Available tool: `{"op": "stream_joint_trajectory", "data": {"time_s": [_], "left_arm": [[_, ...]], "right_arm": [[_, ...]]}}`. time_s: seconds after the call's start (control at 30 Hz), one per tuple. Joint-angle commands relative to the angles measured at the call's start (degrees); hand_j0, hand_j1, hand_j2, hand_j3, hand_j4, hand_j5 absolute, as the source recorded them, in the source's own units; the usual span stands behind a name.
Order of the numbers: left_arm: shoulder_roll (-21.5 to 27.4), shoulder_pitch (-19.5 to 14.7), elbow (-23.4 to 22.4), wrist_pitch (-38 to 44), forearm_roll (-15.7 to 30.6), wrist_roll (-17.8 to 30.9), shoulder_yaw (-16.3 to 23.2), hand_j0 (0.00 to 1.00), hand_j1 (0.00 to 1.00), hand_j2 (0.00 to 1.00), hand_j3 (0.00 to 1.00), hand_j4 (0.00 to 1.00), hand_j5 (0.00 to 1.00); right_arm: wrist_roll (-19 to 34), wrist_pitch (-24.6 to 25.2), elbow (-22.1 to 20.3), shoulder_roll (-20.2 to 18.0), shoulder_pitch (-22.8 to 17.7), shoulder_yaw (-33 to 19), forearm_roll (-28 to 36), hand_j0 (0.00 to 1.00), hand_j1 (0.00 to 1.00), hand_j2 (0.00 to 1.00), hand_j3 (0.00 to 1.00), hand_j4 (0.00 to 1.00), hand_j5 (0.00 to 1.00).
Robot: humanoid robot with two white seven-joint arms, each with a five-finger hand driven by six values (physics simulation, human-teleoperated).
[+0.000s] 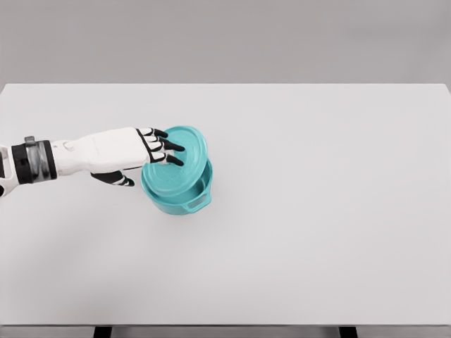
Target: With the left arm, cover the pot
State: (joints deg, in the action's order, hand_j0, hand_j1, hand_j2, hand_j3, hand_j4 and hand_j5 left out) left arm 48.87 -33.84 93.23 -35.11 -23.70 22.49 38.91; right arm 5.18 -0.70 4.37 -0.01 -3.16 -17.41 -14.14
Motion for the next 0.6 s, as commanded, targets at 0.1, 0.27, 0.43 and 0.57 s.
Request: {"op": "stream_joint_trajectory", "data": {"time_s": [0.1, 0.27, 0.43, 0.57], "left_arm": [[0.0, 0.1, -0.1, 0.1, 0.4, 0.0, -0.1, 1.00, 1.00, 1.00, 1.00, 1.00, 1.00], [0.0, 0.1, 0.0, 0.1, 0.4, 0.0, -0.1, 1.00, 1.00, 1.00, 1.00, 1.00, 1.00], [0.0, 0.2, -0.1, 0.1, 0.4, 0.0, -0.1, 1.00, 1.00, 1.00, 1.00, 1.00, 1.00], [0.0, 0.2, 0.0, 0.1, 0.4, 0.0, 0.0, 1.00, 1.00, 1.00, 1.00, 1.00, 1.00]], "right_arm": [[0.0, 0.0, 0.0, 0.0, 0.0, 0.0, 0.0, 1.00, 1.00, 1.00, 1.00, 1.00, 1.00], [0.0, 0.0, 0.0, 0.0, 0.0, 0.0, 0.0, 1.00, 1.00, 1.00, 1.00, 1.00, 1.00], [0.0, 0.0, 0.0, 0.0, 0.0, 0.0, 0.1, 1.00, 1.00, 1.00, 1.00, 1.00, 1.00], [0.0, 0.0, 0.0, 0.0, 0.0, 0.0, 0.0, 1.00, 1.00, 1.00, 1.00, 1.00, 1.00]]}}
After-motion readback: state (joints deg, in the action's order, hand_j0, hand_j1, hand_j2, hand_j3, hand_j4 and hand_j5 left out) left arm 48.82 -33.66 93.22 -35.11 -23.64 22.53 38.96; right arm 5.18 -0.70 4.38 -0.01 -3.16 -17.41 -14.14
